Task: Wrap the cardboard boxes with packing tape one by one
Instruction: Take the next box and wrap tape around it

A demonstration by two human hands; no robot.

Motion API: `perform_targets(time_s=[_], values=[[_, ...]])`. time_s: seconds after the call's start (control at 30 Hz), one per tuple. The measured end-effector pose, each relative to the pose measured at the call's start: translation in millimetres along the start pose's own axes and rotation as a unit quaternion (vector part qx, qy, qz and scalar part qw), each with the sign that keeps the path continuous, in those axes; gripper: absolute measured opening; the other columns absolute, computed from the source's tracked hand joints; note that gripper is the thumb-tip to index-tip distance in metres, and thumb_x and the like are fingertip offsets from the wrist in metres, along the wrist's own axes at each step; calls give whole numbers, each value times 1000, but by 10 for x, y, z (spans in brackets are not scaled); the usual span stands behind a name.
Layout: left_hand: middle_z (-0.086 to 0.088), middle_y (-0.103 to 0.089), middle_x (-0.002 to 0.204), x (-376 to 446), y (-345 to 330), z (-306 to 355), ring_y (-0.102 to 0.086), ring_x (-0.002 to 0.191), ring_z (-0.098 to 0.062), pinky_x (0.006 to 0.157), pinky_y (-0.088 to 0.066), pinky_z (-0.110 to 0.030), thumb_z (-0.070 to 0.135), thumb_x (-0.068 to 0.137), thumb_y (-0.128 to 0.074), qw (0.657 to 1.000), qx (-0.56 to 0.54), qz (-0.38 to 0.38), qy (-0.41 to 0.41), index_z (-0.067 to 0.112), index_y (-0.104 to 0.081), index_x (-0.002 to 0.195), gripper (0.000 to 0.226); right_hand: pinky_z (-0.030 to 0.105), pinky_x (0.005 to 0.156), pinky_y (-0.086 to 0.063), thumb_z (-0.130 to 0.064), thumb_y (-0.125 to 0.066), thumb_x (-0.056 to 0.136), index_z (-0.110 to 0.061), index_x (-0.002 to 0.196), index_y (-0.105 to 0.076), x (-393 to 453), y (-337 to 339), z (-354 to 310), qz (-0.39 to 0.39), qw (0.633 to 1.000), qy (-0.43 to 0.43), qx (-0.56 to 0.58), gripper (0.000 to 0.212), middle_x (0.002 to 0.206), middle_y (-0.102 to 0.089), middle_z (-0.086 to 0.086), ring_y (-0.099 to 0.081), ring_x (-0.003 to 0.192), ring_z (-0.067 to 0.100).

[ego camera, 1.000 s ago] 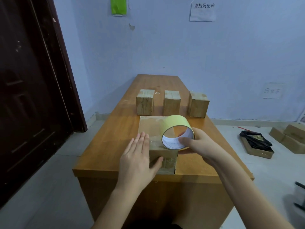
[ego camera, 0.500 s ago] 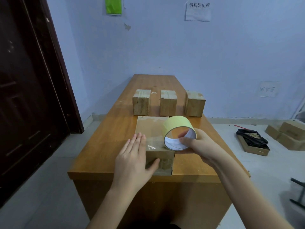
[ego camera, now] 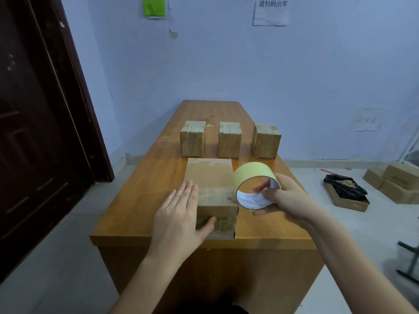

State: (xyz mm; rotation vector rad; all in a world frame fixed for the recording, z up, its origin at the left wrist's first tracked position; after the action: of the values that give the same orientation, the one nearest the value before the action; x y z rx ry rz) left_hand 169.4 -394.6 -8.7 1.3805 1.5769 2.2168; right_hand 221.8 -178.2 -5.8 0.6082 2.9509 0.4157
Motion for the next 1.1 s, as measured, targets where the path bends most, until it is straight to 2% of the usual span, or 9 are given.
perform_targets(time_s=[0.27, 0.37, 0.53, 0.67, 0.77, 0.83, 0.97, 1.03, 1.1], values=[[-13, -58, 126, 16, -41, -4, -57, 116, -24, 96, -40, -40, 52, 68, -75, 1000, 13, -26, 10, 1, -59, 123, 76, 37, 58, -58, 9, -53, 88, 2, 91, -55, -7, -21, 458, 9, 994, -40, 99, 8, 92, -56, 15, -63, 82, 28], [-12, -59, 126, 19, -41, -7, -57, 116, -23, 97, -39, -40, 52, 70, -73, 1000, 8, -28, 10, 3, -60, 123, 74, 35, 54, -58, 8, -56, 88, 1, 98, -52, 43, -132, 632, -2, 981, -55, 185, 13, 83, -61, 9, -64, 81, 27], [-9, -56, 131, 44, -23, 8, -53, 122, -20, 104, -30, -36, 59, 76, -62, 999, 5, -37, 12, 7, -58, 126, 73, 28, 45, -54, -2, -64, 87, 10, 106, -55, 56, -238, 770, 25, 985, -55, 159, 25, 78, -70, 3, -70, 62, 22], [-7, -25, 153, 154, 64, 79, -27, 137, -20, 110, -22, -34, 77, 79, -24, 994, 68, -63, 56, 19, -47, 135, 84, 26, 42, -52, -2, -65, 86, 1, 90, -55, 16, -225, 759, 55, 984, -36, 165, 11, 85, -68, 9, -69, 56, 21], [-8, 5, 158, 228, 14, 350, -1, 144, -24, 115, -2, -38, 69, 87, -20, 996, 61, -69, -15, 16, -28, 146, 79, 23, 45, -52, -9, -67, 87, -9, 92, -56, -6, -218, 742, 61, 990, -33, 125, 12, 95, -66, 10, -68, 56, 17], [-6, 5, 158, 217, -102, 533, 6, 144, -20, 115, 6, -35, 57, 95, -20, 992, 34, -91, -77, 16, -5, 150, 71, 18, 48, -51, -17, -71, 84, -14, 101, -50, -25, -209, 720, 79, 994, -15, 73, 27, 99, -61, 5, -66, 64, 13], [1, -4, 158, 210, -213, 521, -1, 144, -14, 114, 2, -29, 48, 98, -24, 994, 7, -72, -86, 17, -3, 150, 64, 4, 64, -45, -35, -82, 68, -22, 116, -41, -149, 26, 483, 179, 975, 120, -50, 64, 106, -50, -16, -54, 94, 0], [2, -5, 158, 220, -239, 501, -2, 144, -13, 112, 3, -27, 48, 98, -27, 994, -3, -71, -85, 18, -5, 150, 65, 9, 79, -45, -50, -77, 70, -21, 124, -45, -230, 107, 332, 173, 961, 210, -50, 69, 119, -52, -15, -53, 109, 0], [1, -5, 158, 224, -258, 502, -2, 144, -14, 111, 6, -27, 48, 97, -32, 993, -1, -74, -89, 17, -5, 150, 67, 14, 92, -41, -59, -61, 80, -27, 128, -48, -283, 107, 163, 148, 952, 264, -54, 60, 127, -52, -16, -49, 117, -2]])
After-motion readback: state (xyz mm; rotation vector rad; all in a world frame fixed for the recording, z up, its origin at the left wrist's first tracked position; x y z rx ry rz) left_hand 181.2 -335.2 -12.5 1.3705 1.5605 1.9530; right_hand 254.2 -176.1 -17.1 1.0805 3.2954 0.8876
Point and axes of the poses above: each hand's wrist, its own x-axis towards the middle knuckle, its own y-axis out of the back of the hand, z = x × y, the point moved 6 cm from there along x, towards the middle knuckle
